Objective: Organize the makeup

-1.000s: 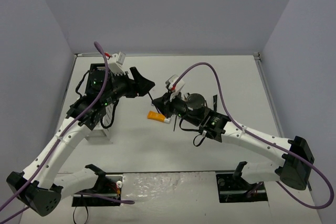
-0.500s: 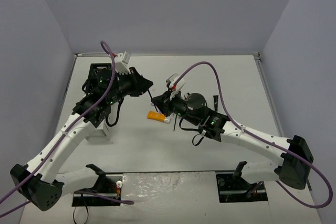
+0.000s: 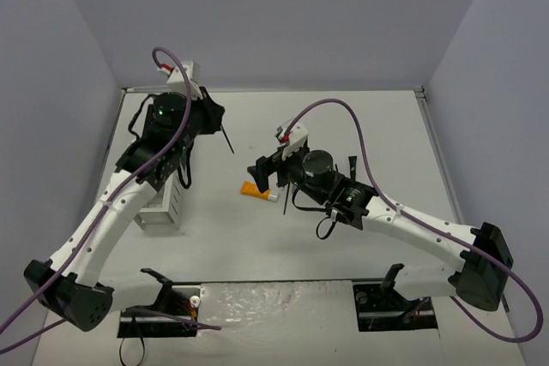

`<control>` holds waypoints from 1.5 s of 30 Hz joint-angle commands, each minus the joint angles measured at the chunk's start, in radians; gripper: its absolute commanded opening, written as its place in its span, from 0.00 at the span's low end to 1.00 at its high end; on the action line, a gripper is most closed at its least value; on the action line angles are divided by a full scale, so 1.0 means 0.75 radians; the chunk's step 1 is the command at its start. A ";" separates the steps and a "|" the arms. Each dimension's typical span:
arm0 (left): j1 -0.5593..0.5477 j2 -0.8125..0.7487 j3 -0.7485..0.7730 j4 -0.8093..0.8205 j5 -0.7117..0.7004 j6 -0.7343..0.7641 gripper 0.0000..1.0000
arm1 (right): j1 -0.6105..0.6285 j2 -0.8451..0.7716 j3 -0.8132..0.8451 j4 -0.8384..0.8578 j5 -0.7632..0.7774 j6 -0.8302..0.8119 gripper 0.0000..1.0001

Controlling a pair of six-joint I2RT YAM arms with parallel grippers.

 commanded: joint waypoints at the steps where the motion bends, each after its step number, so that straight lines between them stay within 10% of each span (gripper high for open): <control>1: 0.218 0.122 0.170 0.143 -0.171 0.192 0.00 | -0.066 -0.112 0.046 -0.095 0.160 -0.013 1.00; 16: 0.701 0.678 0.477 0.576 0.006 0.257 0.00 | -0.167 -0.227 -0.114 -0.201 0.121 -0.020 1.00; 31: 0.783 0.954 0.457 0.650 0.075 0.208 0.02 | -0.204 -0.257 -0.174 -0.253 0.129 -0.012 1.00; 45: 0.802 0.930 0.399 0.532 0.071 0.216 0.46 | -0.207 -0.278 -0.202 -0.364 0.209 0.106 1.00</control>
